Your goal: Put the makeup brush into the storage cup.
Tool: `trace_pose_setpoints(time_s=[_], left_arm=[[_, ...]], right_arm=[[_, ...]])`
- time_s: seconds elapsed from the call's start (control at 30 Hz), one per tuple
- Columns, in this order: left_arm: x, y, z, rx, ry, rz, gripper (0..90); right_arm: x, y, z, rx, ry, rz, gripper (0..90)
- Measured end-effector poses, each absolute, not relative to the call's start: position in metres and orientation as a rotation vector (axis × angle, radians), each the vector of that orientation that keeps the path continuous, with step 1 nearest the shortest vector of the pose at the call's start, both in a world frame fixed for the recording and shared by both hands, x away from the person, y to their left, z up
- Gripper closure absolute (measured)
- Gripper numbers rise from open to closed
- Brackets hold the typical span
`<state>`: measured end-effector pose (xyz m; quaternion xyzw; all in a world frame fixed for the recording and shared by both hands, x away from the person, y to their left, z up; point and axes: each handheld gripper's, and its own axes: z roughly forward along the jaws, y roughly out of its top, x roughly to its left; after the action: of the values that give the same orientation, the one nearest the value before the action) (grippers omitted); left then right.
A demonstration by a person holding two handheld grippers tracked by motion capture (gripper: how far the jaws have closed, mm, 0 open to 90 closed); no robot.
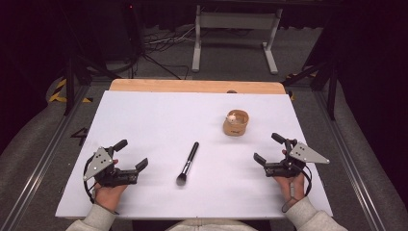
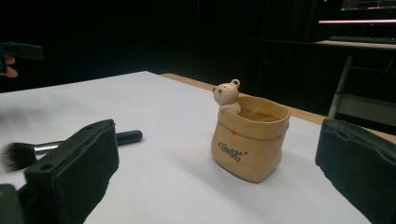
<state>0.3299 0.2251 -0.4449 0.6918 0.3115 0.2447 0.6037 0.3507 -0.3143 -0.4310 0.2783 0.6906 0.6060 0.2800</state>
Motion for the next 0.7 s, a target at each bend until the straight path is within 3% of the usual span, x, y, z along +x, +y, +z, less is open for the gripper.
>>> trace_pose_setpoints(time_s=[0.7], left_arm=[[0.342,0.205,-0.419,1.562,0.668,0.510,0.0]], right_arm=[[0.350,-0.314,-0.431,0.749,1.857,1.650,0.0]])
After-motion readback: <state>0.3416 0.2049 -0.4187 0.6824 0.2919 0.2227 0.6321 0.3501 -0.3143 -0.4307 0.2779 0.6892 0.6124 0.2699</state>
